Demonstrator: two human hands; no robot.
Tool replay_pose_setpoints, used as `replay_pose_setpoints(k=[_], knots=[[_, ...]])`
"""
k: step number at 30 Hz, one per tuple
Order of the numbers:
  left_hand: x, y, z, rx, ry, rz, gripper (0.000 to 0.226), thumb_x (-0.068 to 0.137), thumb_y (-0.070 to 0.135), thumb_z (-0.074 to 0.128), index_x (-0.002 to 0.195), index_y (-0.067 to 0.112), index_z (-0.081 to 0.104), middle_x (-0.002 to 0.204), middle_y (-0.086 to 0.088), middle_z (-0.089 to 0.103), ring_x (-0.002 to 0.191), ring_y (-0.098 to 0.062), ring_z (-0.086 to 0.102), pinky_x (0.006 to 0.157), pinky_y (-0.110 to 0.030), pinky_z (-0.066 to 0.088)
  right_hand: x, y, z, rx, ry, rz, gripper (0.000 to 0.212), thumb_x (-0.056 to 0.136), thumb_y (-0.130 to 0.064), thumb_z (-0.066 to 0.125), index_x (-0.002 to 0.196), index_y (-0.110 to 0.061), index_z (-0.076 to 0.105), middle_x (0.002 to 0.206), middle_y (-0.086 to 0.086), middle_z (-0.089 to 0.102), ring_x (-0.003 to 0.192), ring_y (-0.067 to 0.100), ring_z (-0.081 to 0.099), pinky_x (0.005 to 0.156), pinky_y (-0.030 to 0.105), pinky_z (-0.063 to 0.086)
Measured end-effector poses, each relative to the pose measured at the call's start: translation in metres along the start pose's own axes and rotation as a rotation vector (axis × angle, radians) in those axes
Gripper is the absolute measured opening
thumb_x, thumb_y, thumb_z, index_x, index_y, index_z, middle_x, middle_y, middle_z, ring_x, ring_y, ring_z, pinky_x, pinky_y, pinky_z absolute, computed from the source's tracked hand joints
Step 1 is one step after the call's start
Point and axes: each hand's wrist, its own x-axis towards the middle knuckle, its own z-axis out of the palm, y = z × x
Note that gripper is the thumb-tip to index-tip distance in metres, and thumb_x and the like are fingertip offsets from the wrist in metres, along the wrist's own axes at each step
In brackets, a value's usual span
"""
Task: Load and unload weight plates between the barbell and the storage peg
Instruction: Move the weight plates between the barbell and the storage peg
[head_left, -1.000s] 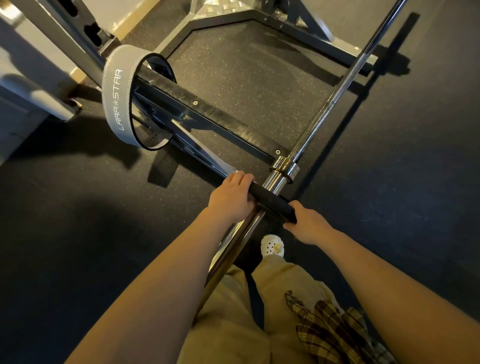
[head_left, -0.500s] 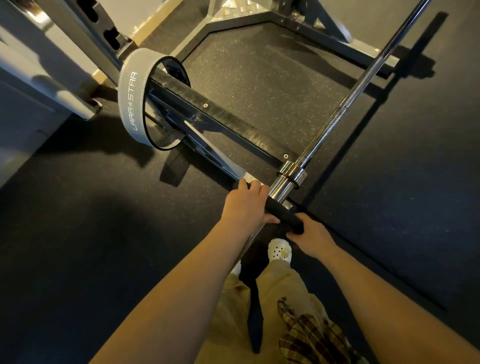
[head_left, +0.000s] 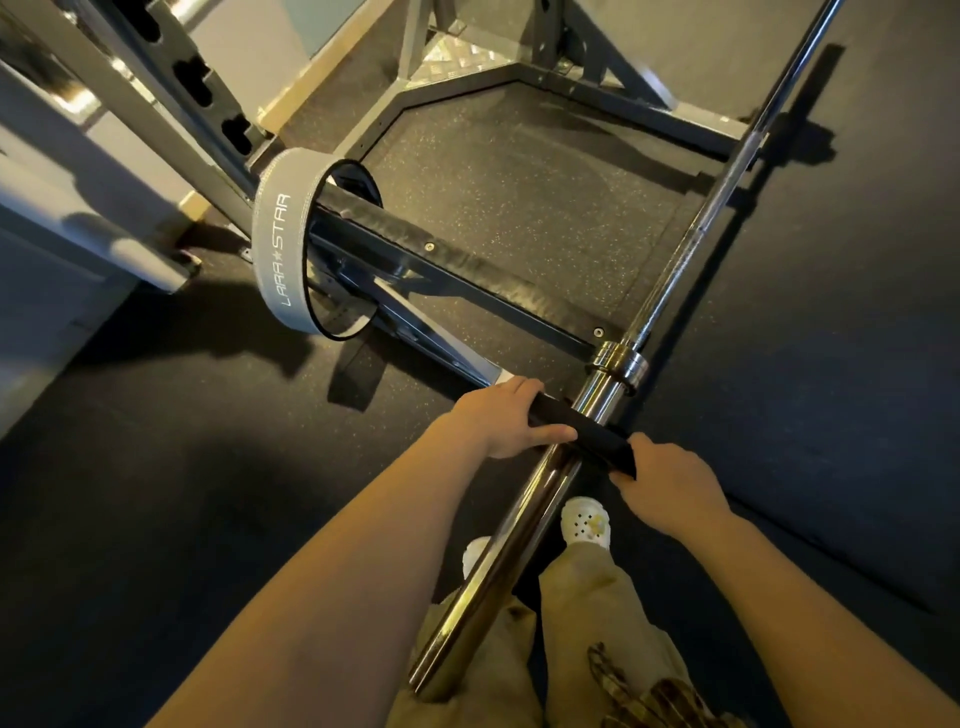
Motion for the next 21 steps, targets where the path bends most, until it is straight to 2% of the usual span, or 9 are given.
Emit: replay_pose_setpoints(k=[4, 9, 14, 17, 21], knots=[[-0.001, -0.011, 0.004, -0.076, -0.031, 0.037, 0.085, 0.084, 0.072, 0.046, 0.147, 0.017, 0.028, 0.142, -0.002, 0.041, 0.123, -0.021, 0.046, 0.102, -0.039, 0.041, -0.002, -0.011, 0.005, 0.005, -0.012, 0.041, 0.031, 0.095, -0.040, 0.054, 0.120, -0.022, 0.046, 0.084, -0.011, 0.047, 0.069, 0.003, 0.046, 0.059, 0.021, 0.036], [-0.009, -0.014, 0.015, -0.132, 0.015, 0.089, 0.067, 0.085, 0.067, 0.051, 0.133, 0.021, 0.039, 0.124, 0.002, 0.044, 0.105, -0.012, 0.045, 0.088, -0.031, 0.042, -0.005, -0.016, 0.005, 0.020, -0.040, 0.083, 0.038, 0.094, -0.038, 0.056, 0.126, -0.020, 0.044, 0.108, 0.000, 0.059, 0.083, 0.011, 0.051, 0.069, 0.025, 0.041], [-0.015, -0.008, 0.013, -0.087, 0.098, 0.116, 0.066, 0.086, 0.065, 0.051, 0.132, 0.019, 0.041, 0.124, 0.001, 0.046, 0.111, -0.015, 0.047, 0.094, -0.036, 0.046, -0.006, -0.016, 0.012, 0.154, -0.034, 0.164, 0.044, 0.093, -0.033, 0.059, 0.132, -0.019, 0.042, 0.118, 0.005, 0.059, 0.098, 0.017, 0.056, 0.073, 0.028, 0.043], [-0.021, -0.007, 0.014, -0.002, 0.154, 0.165, 0.062, 0.088, 0.063, 0.050, 0.132, 0.021, 0.043, 0.124, 0.001, 0.048, 0.110, -0.014, 0.049, 0.093, -0.035, 0.047, -0.012, -0.015, 0.020, 0.219, -0.043, 0.202, 0.046, 0.093, -0.030, 0.060, 0.133, -0.018, 0.042, 0.116, 0.006, 0.059, 0.096, 0.017, 0.057, 0.079, 0.031, 0.049], [-0.030, -0.006, 0.017, 0.135, 0.172, 0.219, 0.059, 0.088, 0.065, 0.049, 0.125, 0.019, 0.047, 0.117, 0.001, 0.052, 0.102, -0.015, 0.052, 0.087, -0.035, 0.049, -0.026, -0.019, 0.036, 0.236, -0.075, 0.206, 0.041, 0.093, -0.030, 0.060, 0.129, -0.020, 0.044, 0.103, 0.002, 0.059, 0.086, 0.016, 0.062, 0.081, 0.035, 0.054]])
